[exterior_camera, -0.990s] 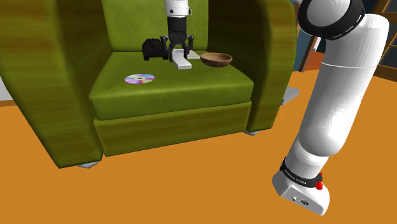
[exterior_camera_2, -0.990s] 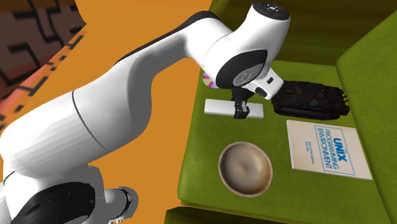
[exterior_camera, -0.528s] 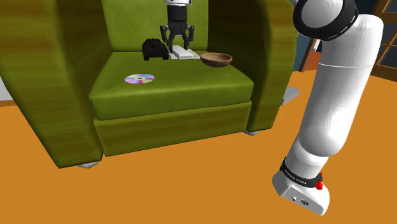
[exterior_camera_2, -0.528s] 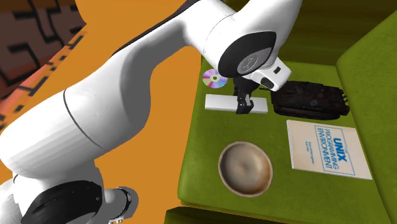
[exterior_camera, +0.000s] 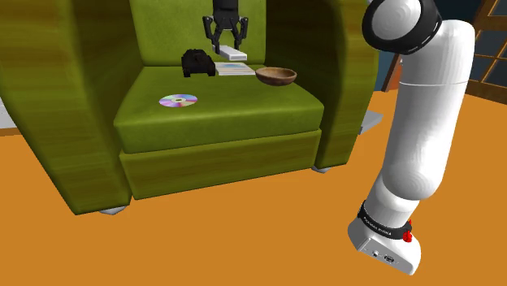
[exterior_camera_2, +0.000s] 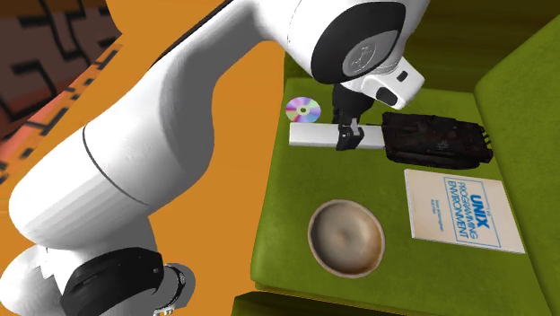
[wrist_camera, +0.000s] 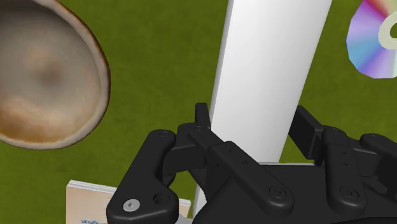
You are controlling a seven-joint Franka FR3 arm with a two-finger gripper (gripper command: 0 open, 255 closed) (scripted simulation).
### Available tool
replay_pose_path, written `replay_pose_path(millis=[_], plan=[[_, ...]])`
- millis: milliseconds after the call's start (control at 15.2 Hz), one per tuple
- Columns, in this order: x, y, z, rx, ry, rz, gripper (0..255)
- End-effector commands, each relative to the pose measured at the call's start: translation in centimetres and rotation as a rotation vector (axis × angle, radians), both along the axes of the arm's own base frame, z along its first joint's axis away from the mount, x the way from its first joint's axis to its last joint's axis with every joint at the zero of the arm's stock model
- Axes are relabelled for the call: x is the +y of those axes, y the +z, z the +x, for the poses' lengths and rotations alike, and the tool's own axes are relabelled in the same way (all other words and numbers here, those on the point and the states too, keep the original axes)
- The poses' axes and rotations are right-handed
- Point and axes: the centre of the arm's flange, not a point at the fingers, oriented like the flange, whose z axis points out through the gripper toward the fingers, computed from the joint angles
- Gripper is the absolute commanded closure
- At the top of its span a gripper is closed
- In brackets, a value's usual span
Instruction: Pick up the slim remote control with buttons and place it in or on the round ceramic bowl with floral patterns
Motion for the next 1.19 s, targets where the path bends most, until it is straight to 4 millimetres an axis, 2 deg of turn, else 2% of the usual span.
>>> replay_pose_path(millis=[0, 924, 990, 1122], plan=[[-0.1, 0.5, 0.0, 0.000, 0.000, 0.000, 255], [-17.5, 1.0, -6.2, 0.000, 0.000, 0.000, 255], [-19.3, 1.1, -6.9, 0.000, 0.000, 0.000, 255], [-19.3, 0.0, -6.9, 0.000, 0.000, 0.000, 255]])
